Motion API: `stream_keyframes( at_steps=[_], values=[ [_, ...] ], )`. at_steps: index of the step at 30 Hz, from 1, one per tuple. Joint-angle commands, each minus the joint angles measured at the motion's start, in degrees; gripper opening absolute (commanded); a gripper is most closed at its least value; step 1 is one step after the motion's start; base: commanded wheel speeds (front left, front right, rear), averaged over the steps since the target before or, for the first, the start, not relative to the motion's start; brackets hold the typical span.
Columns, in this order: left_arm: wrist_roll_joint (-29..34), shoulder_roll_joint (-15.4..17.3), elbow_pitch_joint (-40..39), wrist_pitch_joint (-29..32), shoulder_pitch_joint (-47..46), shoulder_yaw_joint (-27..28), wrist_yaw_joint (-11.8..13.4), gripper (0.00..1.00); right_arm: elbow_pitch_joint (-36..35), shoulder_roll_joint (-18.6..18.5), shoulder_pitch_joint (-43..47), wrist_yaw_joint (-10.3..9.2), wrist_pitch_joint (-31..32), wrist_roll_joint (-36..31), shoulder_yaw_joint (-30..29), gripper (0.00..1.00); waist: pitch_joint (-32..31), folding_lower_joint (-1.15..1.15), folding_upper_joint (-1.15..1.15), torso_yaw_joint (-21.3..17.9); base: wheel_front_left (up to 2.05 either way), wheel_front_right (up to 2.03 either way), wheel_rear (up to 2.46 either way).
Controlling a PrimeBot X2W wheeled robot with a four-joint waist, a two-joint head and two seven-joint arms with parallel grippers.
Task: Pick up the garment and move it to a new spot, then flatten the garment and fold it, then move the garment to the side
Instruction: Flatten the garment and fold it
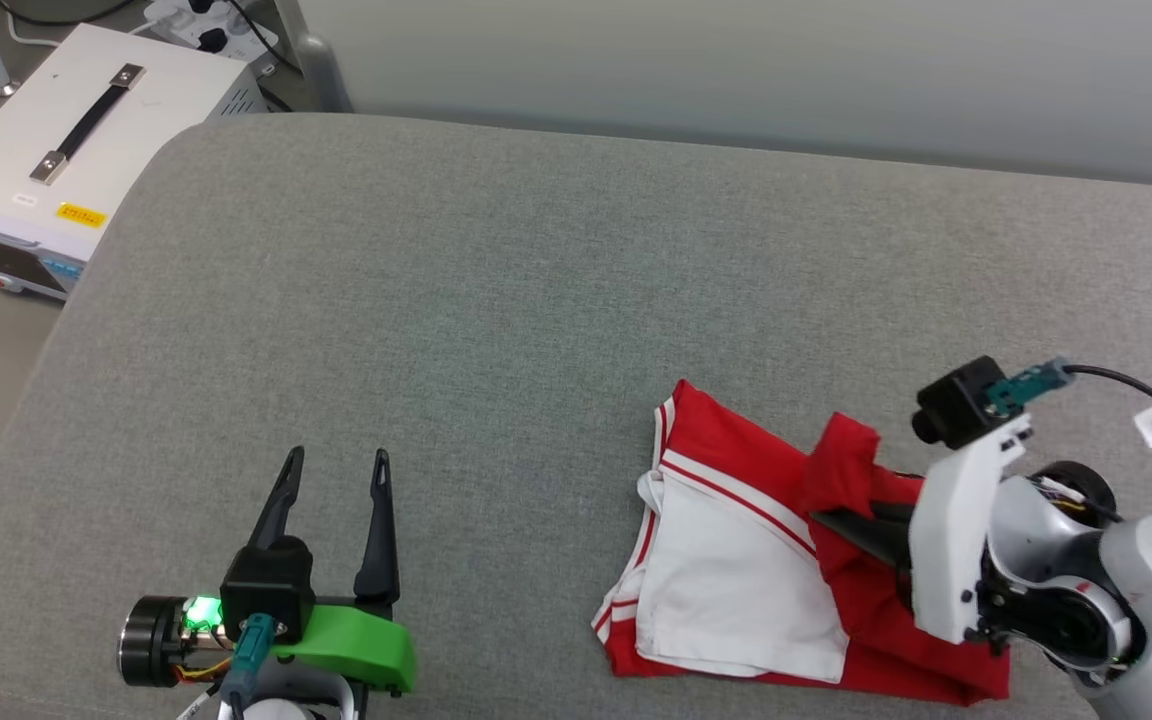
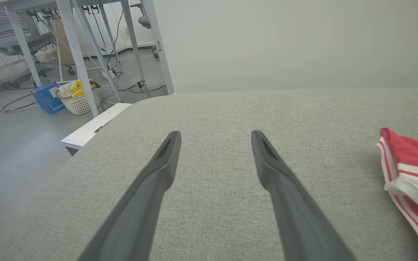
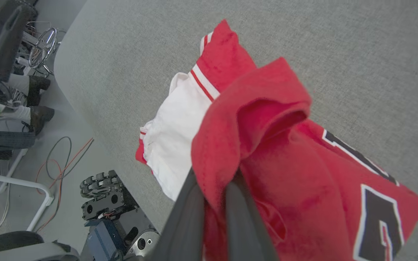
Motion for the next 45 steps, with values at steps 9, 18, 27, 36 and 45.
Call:
stream_keyframes(
  at_steps=[9,18,27,36,45],
  values=[
    [0.6,-0.8,0.3,-0.3,-2.8,-0.1,-0.5,1.00,12.4,7.0,-11.4,-0.05,-5.4,-5.1,8.1,0.00,2.7,0.00,0.00,1.2,0.00,0.00,0.00],
    [0.6,-1.5,1.0,-0.3,-4.5,-0.9,-0.6,1.00,24.8,9.3,-13.9,-0.05,-11.2,-6.6,15.2,0.00,4.2,0.00,0.00,2.4,0.00,0.00,0.00],
    [0.8,-1.3,1.6,-0.3,-2.9,0.1,-0.5,1.00,23.6,7.2,-14.5,-0.05,-22.2,-6.1,18.4,1.00,1.3,0.00,0.00,0.3,0.00,0.00,0.00],
    [0.6,-1.1,1.0,-0.3,-1.1,1.2,-0.4,1.00,14.2,1.5,-12.1,-0.05,-32.3,-11.5,11.7,1.00,-0.7,0.00,0.00,-2.5,0.00,0.00,0.00],
    [0.8,-0.6,0.6,-0.3,-0.1,1.8,-0.9,1.00,11.0,4.1,-3.1,-0.05,-47.7,-26.0,-6.8,1.00,-2.5,0.00,0.00,-4.8,0.00,0.00,0.00]
  ],
)
